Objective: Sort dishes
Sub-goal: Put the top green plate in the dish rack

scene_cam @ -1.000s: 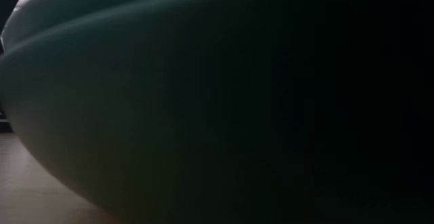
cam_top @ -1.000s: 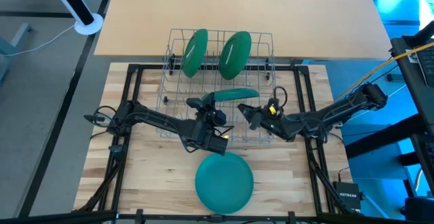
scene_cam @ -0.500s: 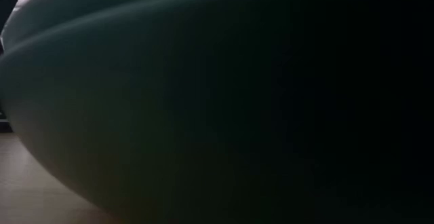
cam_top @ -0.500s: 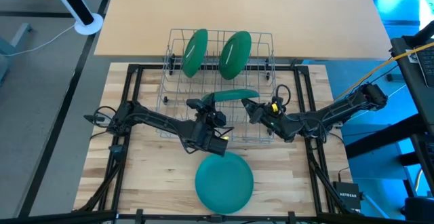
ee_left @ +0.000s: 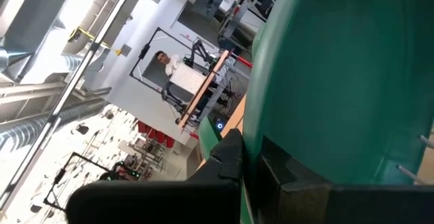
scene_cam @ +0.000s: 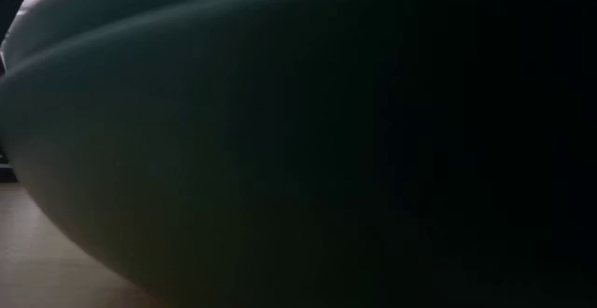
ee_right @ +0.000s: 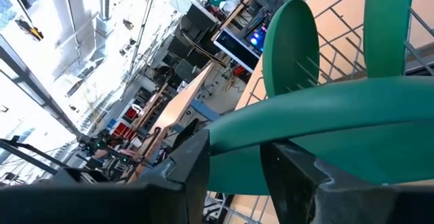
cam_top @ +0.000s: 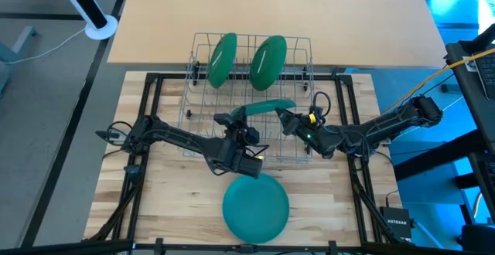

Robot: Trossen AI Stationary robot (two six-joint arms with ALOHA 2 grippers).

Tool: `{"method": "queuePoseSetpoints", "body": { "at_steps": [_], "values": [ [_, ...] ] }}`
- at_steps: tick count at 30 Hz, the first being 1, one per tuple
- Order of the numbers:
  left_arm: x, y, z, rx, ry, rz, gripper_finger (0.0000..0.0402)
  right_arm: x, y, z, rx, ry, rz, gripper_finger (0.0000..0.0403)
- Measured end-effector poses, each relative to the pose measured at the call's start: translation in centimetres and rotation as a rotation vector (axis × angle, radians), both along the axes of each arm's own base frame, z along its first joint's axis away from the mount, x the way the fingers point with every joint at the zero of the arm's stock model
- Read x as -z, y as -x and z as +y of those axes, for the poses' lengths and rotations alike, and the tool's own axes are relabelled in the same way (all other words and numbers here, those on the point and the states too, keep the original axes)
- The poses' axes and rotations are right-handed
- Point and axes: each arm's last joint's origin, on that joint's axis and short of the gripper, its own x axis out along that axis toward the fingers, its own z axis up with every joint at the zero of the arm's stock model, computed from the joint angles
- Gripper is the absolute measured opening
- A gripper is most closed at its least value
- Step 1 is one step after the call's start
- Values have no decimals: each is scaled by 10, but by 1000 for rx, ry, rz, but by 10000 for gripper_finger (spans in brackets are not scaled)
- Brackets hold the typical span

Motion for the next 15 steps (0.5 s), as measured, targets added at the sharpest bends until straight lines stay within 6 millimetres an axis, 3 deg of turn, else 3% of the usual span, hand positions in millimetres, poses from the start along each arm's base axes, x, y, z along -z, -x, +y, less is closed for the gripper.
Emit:
{"method": "queuePoseSetpoints", "body": {
  "at_steps": [15],
  "values": [
    [-1, -9, -5, 2, -1, -37, 0, -5, 1, -1, 40, -78, -116, 136]
  ]
}}
